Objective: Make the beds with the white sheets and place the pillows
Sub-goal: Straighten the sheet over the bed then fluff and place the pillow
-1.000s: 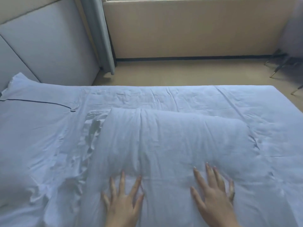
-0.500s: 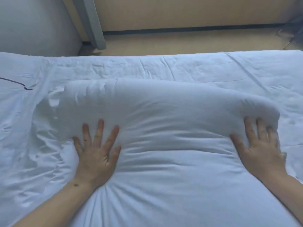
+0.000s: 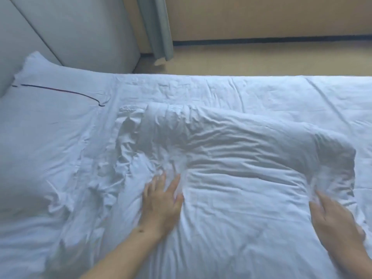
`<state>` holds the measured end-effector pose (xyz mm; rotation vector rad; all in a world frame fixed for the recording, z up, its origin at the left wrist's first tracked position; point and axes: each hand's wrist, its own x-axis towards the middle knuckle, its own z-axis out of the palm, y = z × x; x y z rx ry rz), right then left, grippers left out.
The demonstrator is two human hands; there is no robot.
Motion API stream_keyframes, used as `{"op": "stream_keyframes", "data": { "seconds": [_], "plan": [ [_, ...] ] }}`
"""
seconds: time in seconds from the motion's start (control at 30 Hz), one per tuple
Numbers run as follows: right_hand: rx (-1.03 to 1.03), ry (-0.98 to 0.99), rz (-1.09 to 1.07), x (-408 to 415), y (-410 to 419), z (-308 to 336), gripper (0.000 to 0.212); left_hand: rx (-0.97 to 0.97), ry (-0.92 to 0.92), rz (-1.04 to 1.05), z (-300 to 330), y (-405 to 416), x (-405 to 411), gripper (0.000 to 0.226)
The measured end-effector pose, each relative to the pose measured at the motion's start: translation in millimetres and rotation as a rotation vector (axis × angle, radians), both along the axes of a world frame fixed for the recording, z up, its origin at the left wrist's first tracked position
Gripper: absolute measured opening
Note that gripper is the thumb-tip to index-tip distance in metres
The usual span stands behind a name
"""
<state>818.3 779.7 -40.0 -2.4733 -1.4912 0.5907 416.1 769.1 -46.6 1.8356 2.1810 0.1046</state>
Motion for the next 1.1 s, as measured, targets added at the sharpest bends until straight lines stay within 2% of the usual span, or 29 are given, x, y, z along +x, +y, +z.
{"op": "stream_keyframes", "data": {
  "seconds": [0.07, 0.17, 0.27, 0.47, 0.53, 0.6, 0.63, 0.77, 0.9, 1.0, 1.1],
  "plan": [
    [0.040, 0.085, -0.007, -31, -11, 35, 0.075, 0.008, -0.065, 0.080, 26, -36, 1, 0.061],
    [0.123, 0.102, 0.150, -95, -18, 62, 0.049, 0.028, -0.123, 0.196, 63, -68, -14, 0.065],
    [0.188, 0.158, 0.298, -172, -26, 78, 0.051, 0.136, -0.146, 0.275, 90, -83, -50, 0.057],
    [0.307, 0.390, 0.527, -338, -54, 71, 0.049, 0.219, -0.225, 0.543, 95, -125, -190, 0.068],
    [0.285, 0.472, 0.568, -394, -59, 67, 0.055, 0.241, -0.244, 0.632, 87, -138, -245, 0.071],
    [0.307, 0.519, 0.611, -449, -57, 65, 0.051, 0.257, -0.268, 0.704, 82, -146, -299, 0.071],
    [0.321, 0.519, 0.631, -477, -55, 62, 0.049, 0.264, -0.268, 0.728, 81, -148, -326, 0.070],
    [0.254, 0.459, 0.756, -580, -36, 44, 0.064, 0.290, -0.287, 0.782, 69, -143, -433, 0.064],
    [0.224, 0.393, 0.823, -669, 18, 36, 0.051, 0.248, -0.378, 0.873, 51, -102, -524, 0.069],
    [0.223, 0.356, 0.831, -739, 81, 32, 0.054, 0.181, -0.540, 0.973, 38, -54, -568, 0.081],
    [0.150, 0.300, 0.782, -818, 152, 33, 0.070, 0.078, -0.652, 1.041, 9, -3, -596, 0.103]
  ]
}}
